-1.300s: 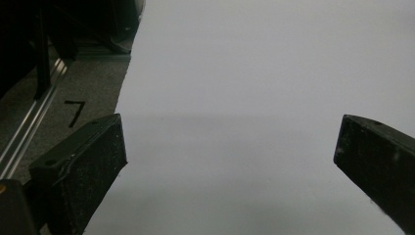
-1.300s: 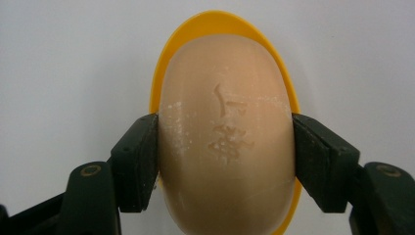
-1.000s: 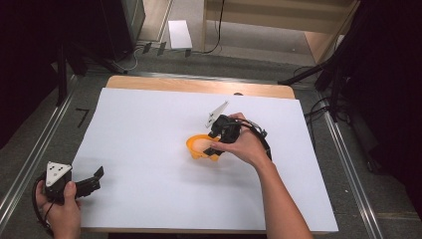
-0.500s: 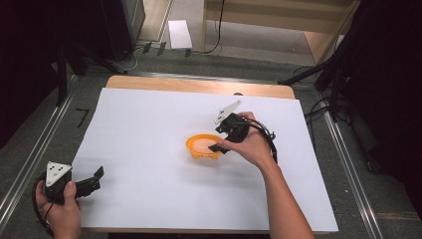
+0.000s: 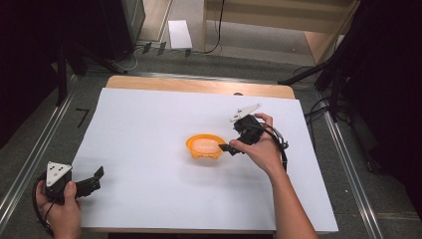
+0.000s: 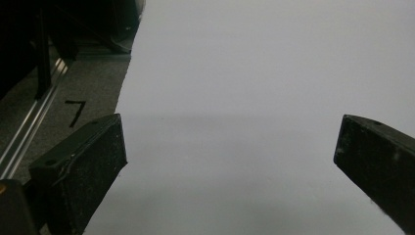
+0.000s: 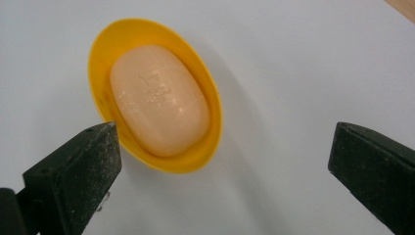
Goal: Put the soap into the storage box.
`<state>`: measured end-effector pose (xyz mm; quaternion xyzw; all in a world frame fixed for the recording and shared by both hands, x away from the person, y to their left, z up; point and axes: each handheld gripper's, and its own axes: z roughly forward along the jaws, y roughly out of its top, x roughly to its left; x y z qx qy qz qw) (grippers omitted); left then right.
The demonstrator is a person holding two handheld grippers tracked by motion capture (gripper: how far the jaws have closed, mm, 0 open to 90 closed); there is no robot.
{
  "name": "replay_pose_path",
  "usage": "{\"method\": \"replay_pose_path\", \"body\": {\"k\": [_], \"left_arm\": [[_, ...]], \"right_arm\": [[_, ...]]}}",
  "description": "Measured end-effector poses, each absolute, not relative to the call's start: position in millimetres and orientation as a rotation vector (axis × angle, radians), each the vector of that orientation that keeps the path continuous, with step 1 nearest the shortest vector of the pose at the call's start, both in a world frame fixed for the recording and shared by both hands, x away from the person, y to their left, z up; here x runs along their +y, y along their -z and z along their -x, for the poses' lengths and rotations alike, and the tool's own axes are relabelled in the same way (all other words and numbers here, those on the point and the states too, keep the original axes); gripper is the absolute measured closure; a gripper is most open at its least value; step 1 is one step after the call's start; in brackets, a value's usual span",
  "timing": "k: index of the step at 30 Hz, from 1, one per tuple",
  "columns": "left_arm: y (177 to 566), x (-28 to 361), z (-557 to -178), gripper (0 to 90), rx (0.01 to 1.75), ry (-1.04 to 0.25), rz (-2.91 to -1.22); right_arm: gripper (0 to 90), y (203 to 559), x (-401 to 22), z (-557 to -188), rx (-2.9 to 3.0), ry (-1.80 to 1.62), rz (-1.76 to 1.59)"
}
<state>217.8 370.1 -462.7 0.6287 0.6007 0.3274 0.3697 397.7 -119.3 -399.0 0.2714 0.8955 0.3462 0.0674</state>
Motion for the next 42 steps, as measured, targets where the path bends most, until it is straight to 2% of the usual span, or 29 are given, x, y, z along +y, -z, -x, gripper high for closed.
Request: {"method": "replay_pose_path", "body": {"k": [19, 42], "left_arm": [[463, 370, -218, 0.0, 1.543, -0.840, -1.613], [463, 370, -217, 0.0, 1.543, -0.842, -1.611]], "right_arm": [[0.5, 418, -178, -379, 2.505, -1.094, -1.070], [3.7, 442, -222, -339, 2.349, -1.134, -1.198]]}}
